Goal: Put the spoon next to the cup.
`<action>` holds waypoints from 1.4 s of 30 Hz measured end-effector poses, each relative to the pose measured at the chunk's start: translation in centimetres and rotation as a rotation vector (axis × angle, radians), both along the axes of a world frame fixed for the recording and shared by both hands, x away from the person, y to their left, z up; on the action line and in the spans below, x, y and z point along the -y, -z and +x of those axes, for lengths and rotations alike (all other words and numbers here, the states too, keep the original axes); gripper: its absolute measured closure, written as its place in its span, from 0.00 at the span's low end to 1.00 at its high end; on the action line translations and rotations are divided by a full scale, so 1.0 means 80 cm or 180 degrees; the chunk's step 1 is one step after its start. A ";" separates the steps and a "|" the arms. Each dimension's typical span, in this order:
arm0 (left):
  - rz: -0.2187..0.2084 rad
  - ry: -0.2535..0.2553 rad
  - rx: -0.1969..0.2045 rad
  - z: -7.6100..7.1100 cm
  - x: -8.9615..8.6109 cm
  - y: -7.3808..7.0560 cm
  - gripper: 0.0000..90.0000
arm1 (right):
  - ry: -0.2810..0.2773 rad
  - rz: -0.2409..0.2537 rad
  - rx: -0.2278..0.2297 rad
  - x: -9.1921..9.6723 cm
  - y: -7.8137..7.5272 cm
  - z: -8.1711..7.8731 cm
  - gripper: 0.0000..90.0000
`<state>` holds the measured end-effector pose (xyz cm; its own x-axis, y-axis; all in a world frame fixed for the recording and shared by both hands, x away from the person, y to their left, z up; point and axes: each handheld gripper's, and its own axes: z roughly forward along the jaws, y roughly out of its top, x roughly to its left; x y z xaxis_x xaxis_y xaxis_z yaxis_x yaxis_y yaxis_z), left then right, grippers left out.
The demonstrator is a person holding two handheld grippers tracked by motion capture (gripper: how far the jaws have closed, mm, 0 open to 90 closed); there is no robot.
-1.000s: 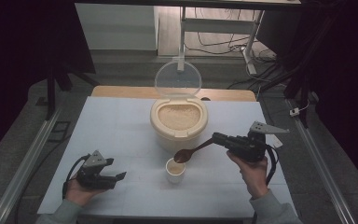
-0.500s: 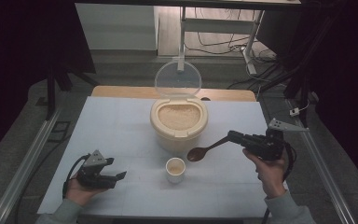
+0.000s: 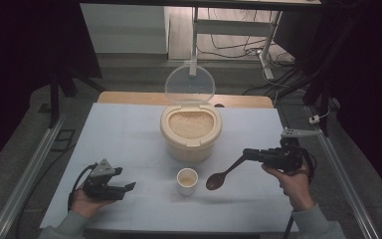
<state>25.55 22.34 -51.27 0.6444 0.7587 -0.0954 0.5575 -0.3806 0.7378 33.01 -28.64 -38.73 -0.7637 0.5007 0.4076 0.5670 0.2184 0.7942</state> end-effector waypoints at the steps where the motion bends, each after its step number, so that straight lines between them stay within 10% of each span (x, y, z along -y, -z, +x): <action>1: 0.0002 0.0002 0.0000 0.000 0.000 0.000 0.27 | -0.0029 -0.0036 -0.0027 -0.002 0.002 0.001 0.93; 26: 0.0030 0.0023 -0.0015 0.001 0.001 0.002 0.27 | -0.0539 -0.0481 -0.0520 -0.061 0.047 0.029 0.93; 42: 0.0030 0.0029 -0.0015 0.001 0.001 0.002 0.27 | -0.0141 -0.0537 -0.0529 -0.074 0.090 0.066 0.83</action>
<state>25.67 22.29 -51.41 0.6509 0.7537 -0.0914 0.5574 -0.3927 0.7315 38.32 -22.76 -45.97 -0.7157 0.5399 0.4430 0.6739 0.3675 0.6409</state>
